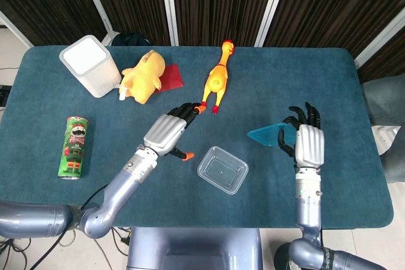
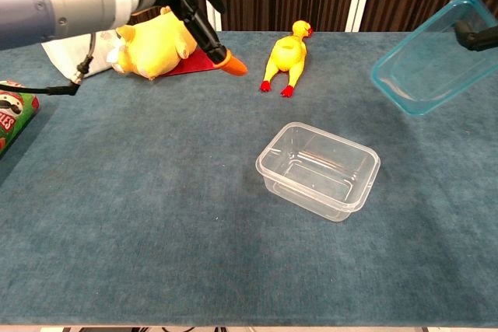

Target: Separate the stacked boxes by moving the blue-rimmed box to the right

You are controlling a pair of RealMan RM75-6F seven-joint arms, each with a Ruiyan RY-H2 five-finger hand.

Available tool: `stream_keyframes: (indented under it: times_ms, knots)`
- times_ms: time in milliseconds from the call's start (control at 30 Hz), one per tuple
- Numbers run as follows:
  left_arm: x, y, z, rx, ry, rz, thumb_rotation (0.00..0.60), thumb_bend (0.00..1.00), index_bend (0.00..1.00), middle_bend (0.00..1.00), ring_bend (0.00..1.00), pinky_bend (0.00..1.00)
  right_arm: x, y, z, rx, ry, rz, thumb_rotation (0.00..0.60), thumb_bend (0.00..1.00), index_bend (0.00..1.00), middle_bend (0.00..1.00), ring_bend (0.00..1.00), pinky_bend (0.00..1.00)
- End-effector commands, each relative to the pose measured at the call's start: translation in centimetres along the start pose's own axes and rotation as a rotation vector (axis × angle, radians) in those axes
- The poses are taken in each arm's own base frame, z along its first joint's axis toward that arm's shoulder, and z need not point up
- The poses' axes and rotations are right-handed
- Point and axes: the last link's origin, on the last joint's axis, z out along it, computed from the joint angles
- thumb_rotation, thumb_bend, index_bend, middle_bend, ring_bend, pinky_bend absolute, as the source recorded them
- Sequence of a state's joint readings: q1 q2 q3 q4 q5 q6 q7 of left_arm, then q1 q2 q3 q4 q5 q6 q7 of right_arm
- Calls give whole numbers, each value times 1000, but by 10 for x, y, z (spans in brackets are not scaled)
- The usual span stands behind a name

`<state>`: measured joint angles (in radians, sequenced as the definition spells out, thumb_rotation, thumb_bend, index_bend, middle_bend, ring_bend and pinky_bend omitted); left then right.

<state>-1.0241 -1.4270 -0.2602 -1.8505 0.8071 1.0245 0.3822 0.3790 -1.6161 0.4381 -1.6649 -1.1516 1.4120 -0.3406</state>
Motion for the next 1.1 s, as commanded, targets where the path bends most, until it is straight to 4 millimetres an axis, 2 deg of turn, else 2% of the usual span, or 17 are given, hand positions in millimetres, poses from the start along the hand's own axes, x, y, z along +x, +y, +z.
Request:
stream_keyframes:
  times_ms: [33, 167, 233, 300, 533, 600, 700, 933, 1100]
  knots:
    - [6, -8, -9, 12, 13, -9, 600, 47, 0, 12, 0, 146, 5, 14, 1, -27, -4, -32, 600, 566, 553, 257, 9, 0]
    - [12, -19, -20, 28, 30, -26, 600, 47, 0, 12, 0, 146, 8, 26, -1, -54, -21, -78, 600, 566, 548, 257, 9, 0]
    - [15, -24, -27, 36, 41, -34, 600, 47, 0, 12, 0, 146, 9, 31, -3, -64, -30, -103, 600, 566, 495, 255, 8, 0]
    - [20, -31, -37, 45, 56, -39, 600, 47, 0, 12, 0, 146, 10, 36, -4, -72, -44, -128, 600, 567, 407, 242, 4, 0]
    - [25, -56, -72, 75, 74, -30, 600, 47, 0, 12, 0, 143, 14, 45, -11, -90, -90, -211, 600, 557, 58, 104, 0, 0]
    - [24, -60, -83, 83, 73, -39, 600, 47, 0, 12, 0, 137, 15, 47, -13, -104, -103, -226, 600, 518, 5, 57, 0, 0]
    - [22, -69, -102, 105, 68, -42, 600, 47, 0, 12, 0, 135, 19, 49, -15, -117, -117, -254, 600, 475, 0, 11, 0, 0]
    - [27, -88, -145, 147, 110, 6, 600, 47, 0, 4, 0, 118, 43, 46, -20, -65, -102, -254, 600, 471, 0, 0, 0, 0]
    - [31, -108, -182, 194, 146, 87, 600, 47, 0, 0, 0, 77, 70, 53, -43, -13, -125, -245, 600, 463, 0, 0, 0, 0]
